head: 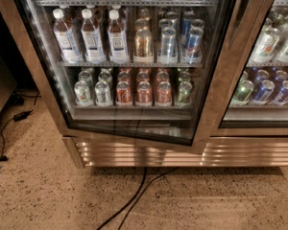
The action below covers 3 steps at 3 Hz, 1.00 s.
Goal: Open left fridge door
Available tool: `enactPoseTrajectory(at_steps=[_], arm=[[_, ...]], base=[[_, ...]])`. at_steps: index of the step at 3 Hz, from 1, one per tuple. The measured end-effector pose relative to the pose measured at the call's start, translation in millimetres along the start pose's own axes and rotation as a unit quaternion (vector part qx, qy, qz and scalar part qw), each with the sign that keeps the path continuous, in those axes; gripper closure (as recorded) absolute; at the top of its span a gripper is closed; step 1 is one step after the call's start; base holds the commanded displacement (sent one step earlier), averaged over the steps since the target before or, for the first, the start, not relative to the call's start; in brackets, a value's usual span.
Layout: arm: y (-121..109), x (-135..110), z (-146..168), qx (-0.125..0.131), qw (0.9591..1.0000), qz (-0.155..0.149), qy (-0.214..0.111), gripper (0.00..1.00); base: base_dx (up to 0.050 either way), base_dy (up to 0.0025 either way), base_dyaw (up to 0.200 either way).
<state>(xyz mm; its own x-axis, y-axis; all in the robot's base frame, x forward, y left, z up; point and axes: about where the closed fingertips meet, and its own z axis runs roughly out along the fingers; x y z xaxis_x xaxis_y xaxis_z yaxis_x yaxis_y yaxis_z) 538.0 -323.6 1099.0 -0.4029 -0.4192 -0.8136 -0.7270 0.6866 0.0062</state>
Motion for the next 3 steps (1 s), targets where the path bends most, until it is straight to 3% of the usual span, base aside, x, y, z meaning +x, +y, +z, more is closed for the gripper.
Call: enactPoseTrajectory(at_steps=[1,3], arm=[[-4.8,3.1,-40.7,0.050,0.9987,0.004,-0.004,0.33],[-6.0,3.4,-42.1,0.053,0.9986,0.005,-0.005,0.81]], base=[[0.000,0.00000,0.000],[0.000,0.00000,0.000]])
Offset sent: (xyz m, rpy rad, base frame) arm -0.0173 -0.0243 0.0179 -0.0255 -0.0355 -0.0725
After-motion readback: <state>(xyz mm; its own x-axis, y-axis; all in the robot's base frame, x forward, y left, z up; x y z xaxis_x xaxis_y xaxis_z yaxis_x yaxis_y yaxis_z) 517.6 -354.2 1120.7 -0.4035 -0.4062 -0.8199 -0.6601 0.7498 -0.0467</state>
